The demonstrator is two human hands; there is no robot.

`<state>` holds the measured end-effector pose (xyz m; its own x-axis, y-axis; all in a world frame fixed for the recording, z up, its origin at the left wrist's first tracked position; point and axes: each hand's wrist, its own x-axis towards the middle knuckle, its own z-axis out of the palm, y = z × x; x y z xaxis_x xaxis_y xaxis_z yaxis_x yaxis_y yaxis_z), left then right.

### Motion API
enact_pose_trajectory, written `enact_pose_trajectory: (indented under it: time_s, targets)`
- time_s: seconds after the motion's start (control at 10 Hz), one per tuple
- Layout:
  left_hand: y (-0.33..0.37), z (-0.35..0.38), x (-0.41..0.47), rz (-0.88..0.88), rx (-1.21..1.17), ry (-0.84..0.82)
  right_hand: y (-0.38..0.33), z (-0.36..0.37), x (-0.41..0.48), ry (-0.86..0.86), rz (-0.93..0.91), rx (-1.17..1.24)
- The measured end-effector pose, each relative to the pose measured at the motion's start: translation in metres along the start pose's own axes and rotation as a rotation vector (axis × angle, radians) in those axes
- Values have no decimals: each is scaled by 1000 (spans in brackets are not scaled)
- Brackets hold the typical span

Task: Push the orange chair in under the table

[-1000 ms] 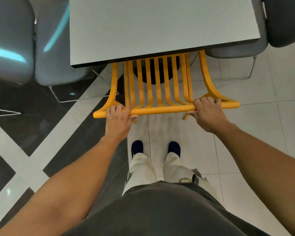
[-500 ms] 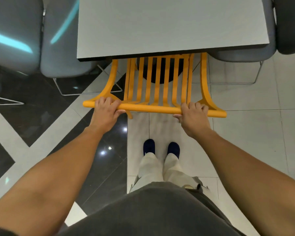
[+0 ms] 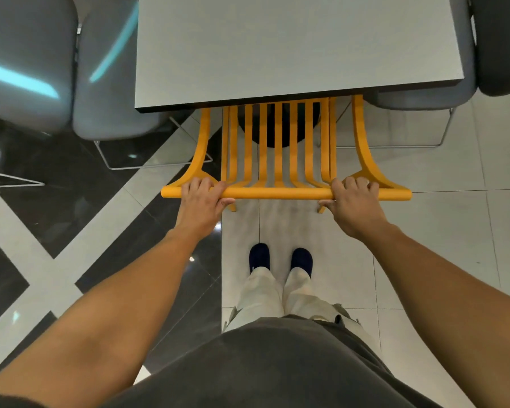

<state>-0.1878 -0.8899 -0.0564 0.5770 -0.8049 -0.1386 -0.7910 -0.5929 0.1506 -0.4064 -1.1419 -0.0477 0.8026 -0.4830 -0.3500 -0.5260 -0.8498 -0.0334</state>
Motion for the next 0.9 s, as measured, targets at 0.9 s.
enact_pose_trajectory:
  time_s: [0.9]
  targets:
    - [11, -43, 41, -218, -106, -369, 1, -64, 26, -247, 87, 121]
